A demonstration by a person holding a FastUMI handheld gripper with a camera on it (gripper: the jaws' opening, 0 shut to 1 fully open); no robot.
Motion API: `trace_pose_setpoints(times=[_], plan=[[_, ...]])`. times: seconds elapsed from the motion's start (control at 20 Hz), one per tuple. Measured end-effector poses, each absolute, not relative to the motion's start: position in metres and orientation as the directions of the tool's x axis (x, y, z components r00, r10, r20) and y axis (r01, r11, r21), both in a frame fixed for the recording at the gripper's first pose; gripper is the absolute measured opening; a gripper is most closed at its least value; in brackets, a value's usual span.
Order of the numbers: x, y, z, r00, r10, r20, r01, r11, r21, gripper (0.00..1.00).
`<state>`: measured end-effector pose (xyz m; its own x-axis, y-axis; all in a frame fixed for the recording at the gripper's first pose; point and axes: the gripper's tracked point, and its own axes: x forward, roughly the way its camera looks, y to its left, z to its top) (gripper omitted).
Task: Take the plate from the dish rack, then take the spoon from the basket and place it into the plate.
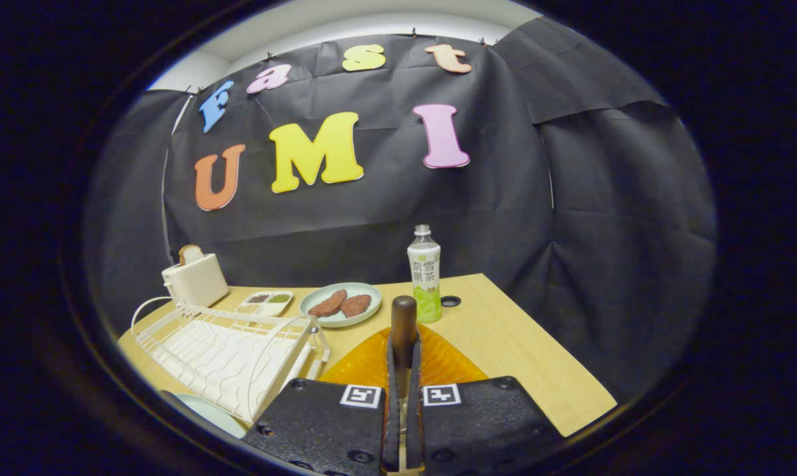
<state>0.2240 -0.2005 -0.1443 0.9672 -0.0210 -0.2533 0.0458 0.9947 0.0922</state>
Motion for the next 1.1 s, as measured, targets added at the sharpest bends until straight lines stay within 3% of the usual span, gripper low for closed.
trace_pose_setpoints(times=[0.55, 1.1], plan=[[0.181, -0.175, -0.073, 0.989, -0.047, -0.137, 0.042, 0.998, -0.039, 0.09], [0.092, -0.06, -0.075, 0.983, 0.002, -0.184, 0.002, 1.0, 0.026, 0.09]])
